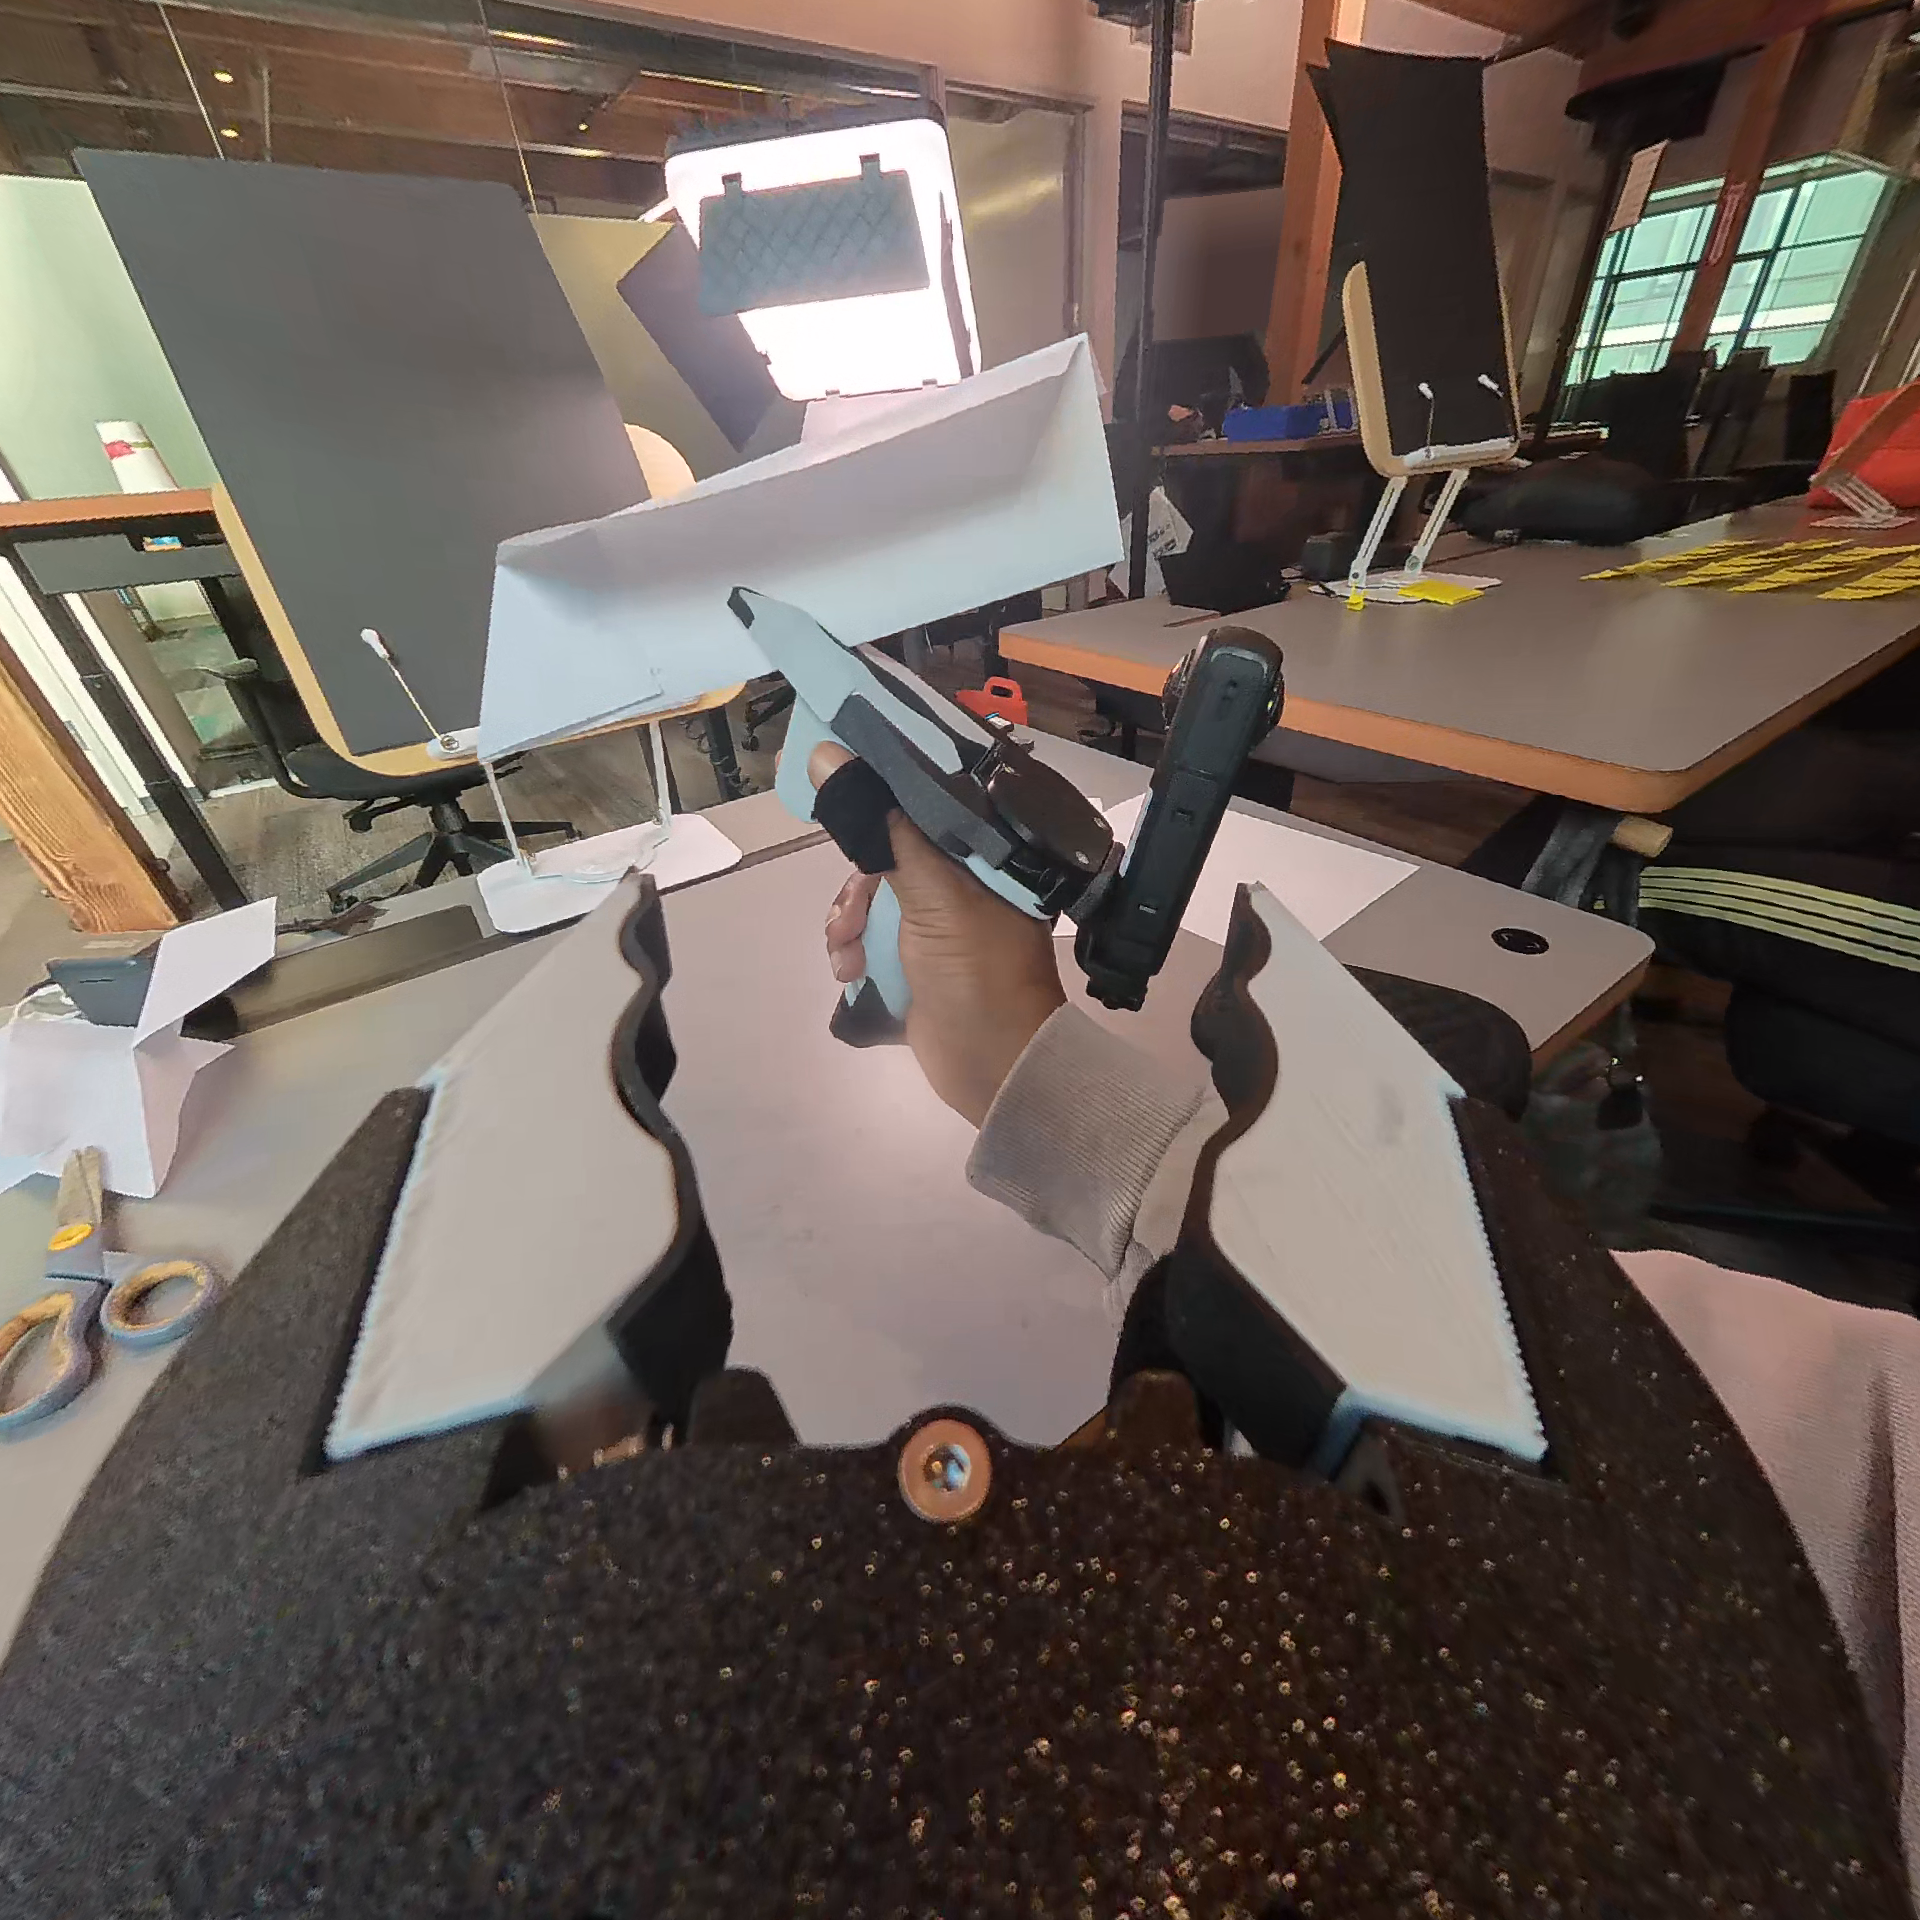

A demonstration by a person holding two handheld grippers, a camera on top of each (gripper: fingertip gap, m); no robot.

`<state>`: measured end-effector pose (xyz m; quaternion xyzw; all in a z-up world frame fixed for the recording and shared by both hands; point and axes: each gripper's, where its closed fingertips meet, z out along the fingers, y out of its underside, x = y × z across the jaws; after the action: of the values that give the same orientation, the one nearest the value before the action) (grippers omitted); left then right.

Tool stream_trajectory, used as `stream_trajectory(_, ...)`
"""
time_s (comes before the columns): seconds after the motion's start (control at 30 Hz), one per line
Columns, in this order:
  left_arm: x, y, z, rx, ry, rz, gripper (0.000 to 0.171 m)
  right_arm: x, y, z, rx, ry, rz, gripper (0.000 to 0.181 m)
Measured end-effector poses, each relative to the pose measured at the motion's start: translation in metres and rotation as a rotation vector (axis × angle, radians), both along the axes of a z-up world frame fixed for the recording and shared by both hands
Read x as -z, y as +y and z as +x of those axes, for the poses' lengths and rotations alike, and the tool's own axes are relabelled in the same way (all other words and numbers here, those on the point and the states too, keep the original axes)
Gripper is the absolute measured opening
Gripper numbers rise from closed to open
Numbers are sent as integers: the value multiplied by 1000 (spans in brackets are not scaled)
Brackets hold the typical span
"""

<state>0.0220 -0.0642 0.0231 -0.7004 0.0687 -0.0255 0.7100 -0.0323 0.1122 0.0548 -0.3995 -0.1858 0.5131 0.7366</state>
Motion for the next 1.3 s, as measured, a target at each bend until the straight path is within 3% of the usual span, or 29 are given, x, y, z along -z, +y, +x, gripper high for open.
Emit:
stream_trajectory(0.1,1,-1,-9,-2,-11,-3,102,1,-19,-10,-103,-30,50,0)
stream_trajectory(0.23,5,-5,-25,-7,-14,-27,97,3,-62,-16,-426,-62,138,0)
stream_trajectory(0.37,12,-6,-38,-26,11,-67,98,11,-82,-6,-634,-124,228,0)
stream_trajectory(0.7,21,-8,-41,-7,49,-77,99,27,-61,43,-1041,-390,176,0)
stream_trajectory(0.97,28,-4,-25,51,115,-86,102,39,-73,95,-1459,-474,32,0)
stream_trajectory(1.3,33,-3,-1,105,161,-72,102,54,-80,120,-1662,-543,-59,0)
